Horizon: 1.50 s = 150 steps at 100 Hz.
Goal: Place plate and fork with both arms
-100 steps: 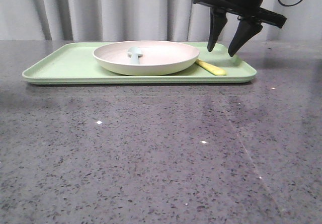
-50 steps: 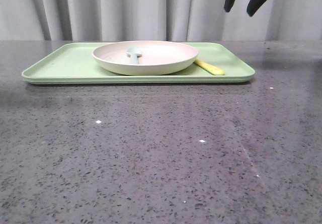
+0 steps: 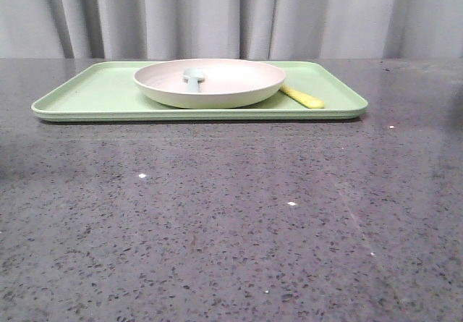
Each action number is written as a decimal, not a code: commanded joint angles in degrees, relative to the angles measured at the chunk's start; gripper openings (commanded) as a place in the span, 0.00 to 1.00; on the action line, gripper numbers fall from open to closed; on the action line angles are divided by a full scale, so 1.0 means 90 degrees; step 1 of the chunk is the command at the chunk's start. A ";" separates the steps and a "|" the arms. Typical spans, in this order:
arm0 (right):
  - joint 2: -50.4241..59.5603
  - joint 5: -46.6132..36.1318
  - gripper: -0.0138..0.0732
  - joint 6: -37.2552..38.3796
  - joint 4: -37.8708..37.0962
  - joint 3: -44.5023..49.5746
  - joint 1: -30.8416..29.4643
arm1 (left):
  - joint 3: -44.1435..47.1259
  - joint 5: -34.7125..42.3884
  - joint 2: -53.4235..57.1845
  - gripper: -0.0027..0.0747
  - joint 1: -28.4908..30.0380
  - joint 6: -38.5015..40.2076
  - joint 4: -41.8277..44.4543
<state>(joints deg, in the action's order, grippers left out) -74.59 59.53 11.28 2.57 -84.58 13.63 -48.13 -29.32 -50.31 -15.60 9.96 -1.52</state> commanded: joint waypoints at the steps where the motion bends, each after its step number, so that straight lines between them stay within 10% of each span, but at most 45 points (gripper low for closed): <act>1: 0.0892 -0.0789 0.30 -0.0036 -0.0329 0.0581 -0.0034 | 0.0097 0.0600 0.0353 0.32 -0.0055 0.0054 0.0126; 34: 0.3197 -0.1972 0.26 -0.0036 -0.0661 0.3044 -0.0034 | 0.0773 0.0626 0.1442 0.01 -0.0055 0.0054 0.0227; 54: 0.4434 -0.2349 0.07 -0.0036 -0.0680 0.4150 -0.0034 | 0.1105 0.0626 0.2089 0.01 -0.0055 0.0054 0.0299; 150: 0.6909 -0.3180 0.08 -0.0036 -0.0843 0.6255 -0.0034 | 0.2485 0.0684 0.4187 0.01 -0.0055 0.0054 0.0316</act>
<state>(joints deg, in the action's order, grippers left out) -11.97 35.35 11.28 -3.96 -26.97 13.63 -24.38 -28.03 -12.19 -15.60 9.96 1.28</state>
